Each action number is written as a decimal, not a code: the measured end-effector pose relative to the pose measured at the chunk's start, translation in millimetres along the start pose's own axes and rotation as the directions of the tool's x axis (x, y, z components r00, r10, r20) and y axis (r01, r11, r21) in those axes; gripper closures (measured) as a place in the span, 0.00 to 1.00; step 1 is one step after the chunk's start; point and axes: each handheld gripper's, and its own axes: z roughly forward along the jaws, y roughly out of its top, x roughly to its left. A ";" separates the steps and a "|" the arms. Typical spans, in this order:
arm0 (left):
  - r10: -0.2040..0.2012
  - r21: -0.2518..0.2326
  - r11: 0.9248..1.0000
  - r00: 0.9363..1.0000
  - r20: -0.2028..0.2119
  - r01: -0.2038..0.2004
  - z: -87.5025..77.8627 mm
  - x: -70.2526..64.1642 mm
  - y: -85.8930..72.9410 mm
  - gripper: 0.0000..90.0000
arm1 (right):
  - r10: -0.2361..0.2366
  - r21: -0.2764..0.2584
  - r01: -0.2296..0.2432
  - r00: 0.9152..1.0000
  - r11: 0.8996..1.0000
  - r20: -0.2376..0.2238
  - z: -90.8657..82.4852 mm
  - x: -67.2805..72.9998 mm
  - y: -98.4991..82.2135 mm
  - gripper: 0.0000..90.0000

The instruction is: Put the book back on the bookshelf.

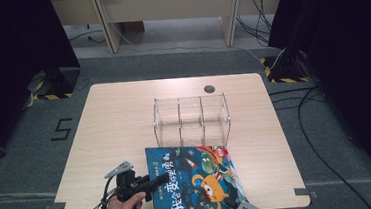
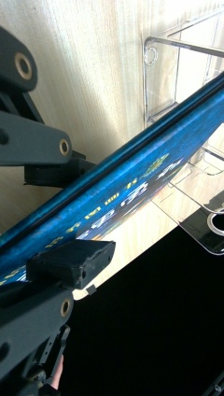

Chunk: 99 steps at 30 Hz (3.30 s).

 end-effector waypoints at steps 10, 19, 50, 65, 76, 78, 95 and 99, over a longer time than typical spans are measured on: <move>-0.016 -0.006 1.000 1.000 -0.016 0.016 1.0 -0.5 -1.4 0.68 | -0.106 0.005 0.106 0.992 0.994 0.067 15.3 16.9 7.1 0.26; -0.014 -0.005 1.000 1.000 -0.019 0.013 1.4 -0.9 -2.4 0.68 | -0.157 -0.002 0.159 0.981 0.987 0.115 29.1 27.7 13.7 0.21; 0.023 0.024 0.999 0.999 0.040 -0.024 3.4 -7.6 -3.4 0.51 | -0.325 -0.035 0.353 0.893 0.935 0.311 28.5 39.7 24.4 0.55; -0.070 0.072 0.995 0.991 0.111 0.062 2.6 10.4 0.3 0.35 | -0.127 -0.199 0.176 0.963 0.964 0.237 9.2 20.3 32.5 0.53; -0.081 0.041 0.996 0.989 0.122 0.076 -3.3 28.2 9.1 0.31 | -0.090 -0.221 0.136 0.974 0.966 0.208 2.7 15.4 33.1 0.52; -0.080 0.031 0.997 0.990 0.116 0.076 -4.4 31.0 10.5 0.31 | -0.087 -0.226 0.133 0.975 0.965 0.203 1.8 14.3 32.7 0.52; 0.042 -0.110 0.992 0.987 -0.152 -0.059 -22.1 60.7 17.9 0.37 | 0.002 -0.291 0.044 0.988 0.956 0.155 -16.3 -1.7 34.3 0.52; 0.186 0.019 0.982 0.958 -0.217 -0.186 -14.0 60.2 14.5 0.36 | 0.038 -0.318 0.007 0.990 0.948 0.136 -21.4 -7.2 34.2 0.52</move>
